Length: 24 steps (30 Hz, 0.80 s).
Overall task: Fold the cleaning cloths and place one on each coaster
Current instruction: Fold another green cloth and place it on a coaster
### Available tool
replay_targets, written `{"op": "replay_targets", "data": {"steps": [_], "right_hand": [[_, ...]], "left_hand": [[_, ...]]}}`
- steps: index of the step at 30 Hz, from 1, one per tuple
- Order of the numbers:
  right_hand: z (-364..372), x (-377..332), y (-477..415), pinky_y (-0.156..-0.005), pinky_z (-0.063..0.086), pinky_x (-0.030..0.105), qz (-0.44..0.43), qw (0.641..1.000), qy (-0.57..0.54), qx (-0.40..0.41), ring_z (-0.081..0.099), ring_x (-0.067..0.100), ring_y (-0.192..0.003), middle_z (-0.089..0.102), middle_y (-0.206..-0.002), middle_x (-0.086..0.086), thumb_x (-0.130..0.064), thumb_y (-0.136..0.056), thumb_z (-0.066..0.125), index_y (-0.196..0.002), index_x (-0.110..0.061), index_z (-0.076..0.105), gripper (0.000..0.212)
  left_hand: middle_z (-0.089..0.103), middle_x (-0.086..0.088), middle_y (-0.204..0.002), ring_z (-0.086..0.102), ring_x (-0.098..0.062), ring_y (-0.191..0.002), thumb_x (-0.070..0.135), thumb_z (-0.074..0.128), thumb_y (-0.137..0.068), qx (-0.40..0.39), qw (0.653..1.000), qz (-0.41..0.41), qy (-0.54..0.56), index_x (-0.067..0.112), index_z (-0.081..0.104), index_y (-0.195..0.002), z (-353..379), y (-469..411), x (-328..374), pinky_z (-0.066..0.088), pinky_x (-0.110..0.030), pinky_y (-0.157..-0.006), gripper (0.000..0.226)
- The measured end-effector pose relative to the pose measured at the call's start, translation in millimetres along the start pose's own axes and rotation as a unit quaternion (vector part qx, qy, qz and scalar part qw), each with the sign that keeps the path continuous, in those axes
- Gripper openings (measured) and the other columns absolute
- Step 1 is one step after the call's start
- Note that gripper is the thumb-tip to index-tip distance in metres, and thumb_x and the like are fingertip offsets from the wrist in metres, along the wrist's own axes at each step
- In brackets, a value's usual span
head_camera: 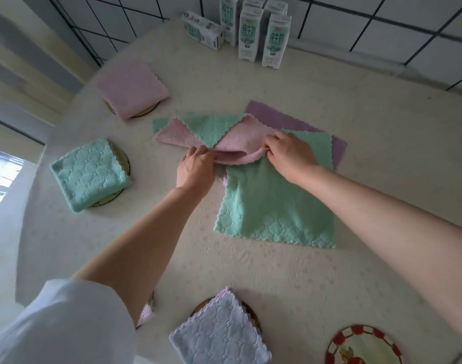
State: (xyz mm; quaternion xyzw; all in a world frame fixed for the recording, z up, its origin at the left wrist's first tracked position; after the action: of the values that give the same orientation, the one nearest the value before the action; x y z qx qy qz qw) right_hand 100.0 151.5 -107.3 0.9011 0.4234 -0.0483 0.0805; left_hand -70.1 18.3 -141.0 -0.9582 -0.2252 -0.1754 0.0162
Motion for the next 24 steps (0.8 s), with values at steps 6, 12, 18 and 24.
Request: {"op": "replay_targets", "data": {"steps": [6,12,18,24], "right_hand": [[-41,-9,-16,-0.051,0.044,0.033,0.069,0.987,-0.110,0.094,0.053,0.024,-0.057,0.058,-0.075,0.005,-0.011,-0.098,0.039,-0.102,-0.009,0.049,0.011],[-99,-21,-13,-0.050,0.040,0.034,0.082,0.939,-0.296,0.156,0.055,0.022,-0.060,0.059,-0.079,0.009,-0.013,-0.098,0.038,-0.103,-0.010,0.046,0.010],[-131,-9,30,-0.072,0.050,0.027,0.030,0.953,-0.267,0.137,0.060,0.016,-0.083,0.063,-0.098,0.002,-0.019,-0.084,0.068,-0.101,-0.007,0.057,0.024],[-147,14,85,-0.086,0.050,0.029,0.020,0.951,-0.217,0.221,0.064,0.021,-0.094,0.069,-0.103,0.008,-0.001,-0.080,0.066,-0.097,-0.010,0.069,0.020]], "left_hand": [[0.062,-0.018,-0.098,0.050,-0.027,-0.080,0.018,0.041,-0.098,0.027,0.996,-0.053,0.069,0.005,0.054,-0.102,-50,-17,-9,0.041,-0.037,-0.060,0.018],[0.056,-0.014,-0.089,0.050,-0.028,-0.074,0.016,0.038,-0.098,0.054,0.987,-0.029,0.146,0.008,0.052,-0.106,-123,-27,9,0.037,-0.033,-0.061,0.018],[0.059,-0.005,-0.084,0.056,-0.023,-0.072,0.036,0.060,-0.091,-0.027,0.991,0.061,0.114,0.015,0.056,-0.098,-163,-10,17,0.045,-0.029,-0.065,0.023],[0.062,-0.009,-0.081,0.059,-0.027,-0.076,0.010,0.067,-0.083,0.073,0.981,0.172,0.048,0.004,0.063,-0.091,-182,19,46,0.047,-0.033,-0.071,0.010]]}}
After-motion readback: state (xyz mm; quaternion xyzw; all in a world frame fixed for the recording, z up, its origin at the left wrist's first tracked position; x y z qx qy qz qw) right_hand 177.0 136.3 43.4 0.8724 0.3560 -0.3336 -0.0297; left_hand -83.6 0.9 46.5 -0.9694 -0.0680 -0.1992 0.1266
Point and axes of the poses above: each hand's wrist, its own y-axis away from the middle knuckle, its own z-axis out of the palm, x = y × z, the point moved 2 cm from there along -y, towards the middle knuckle
